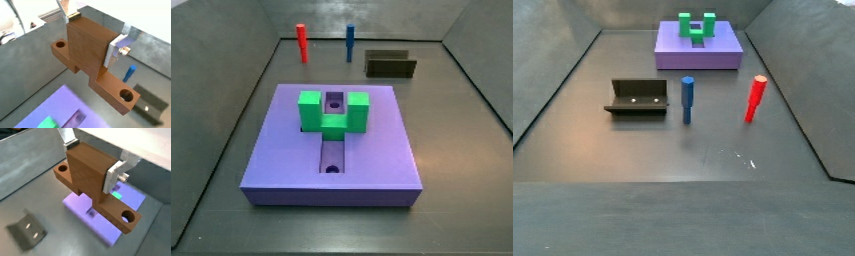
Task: Pick up the brown object. Move up. Move to above the board. Insert the brown object.
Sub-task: Move to above the board, then insert the brown object.
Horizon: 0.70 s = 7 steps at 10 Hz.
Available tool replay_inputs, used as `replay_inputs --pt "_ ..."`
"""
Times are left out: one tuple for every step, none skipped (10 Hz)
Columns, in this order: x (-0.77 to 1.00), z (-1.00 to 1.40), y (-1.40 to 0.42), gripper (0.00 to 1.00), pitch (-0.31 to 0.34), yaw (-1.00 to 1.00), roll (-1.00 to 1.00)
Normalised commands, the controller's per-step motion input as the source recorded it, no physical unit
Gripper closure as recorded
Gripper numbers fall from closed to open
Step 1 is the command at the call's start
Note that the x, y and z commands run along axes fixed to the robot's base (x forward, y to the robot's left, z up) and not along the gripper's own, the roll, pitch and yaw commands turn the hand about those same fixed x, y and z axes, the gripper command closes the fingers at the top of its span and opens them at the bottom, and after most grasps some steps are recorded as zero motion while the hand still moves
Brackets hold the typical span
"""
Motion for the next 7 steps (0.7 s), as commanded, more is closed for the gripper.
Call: replay_inputs --pt "0.29 0.18 -1.4 1.0 0.147 0.0 0.0" --pt "0.23 0.12 -0.94 1.0 0.153 0.01 0.02" --pt "0.18 0.08 -0.57 1.0 0.145 0.01 0.02" --pt "0.11 0.05 -0.29 1.0 0.108 0.01 0.03" --pt "0.08 0.04 -0.22 1.0 0.088 0.01 0.04" --pt "0.0 -0.35 0.0 1.0 0.0 -1.0 0.09" --pt "0.0 -0.34 0.0 1.0 -0.006 -1.0 0.09"
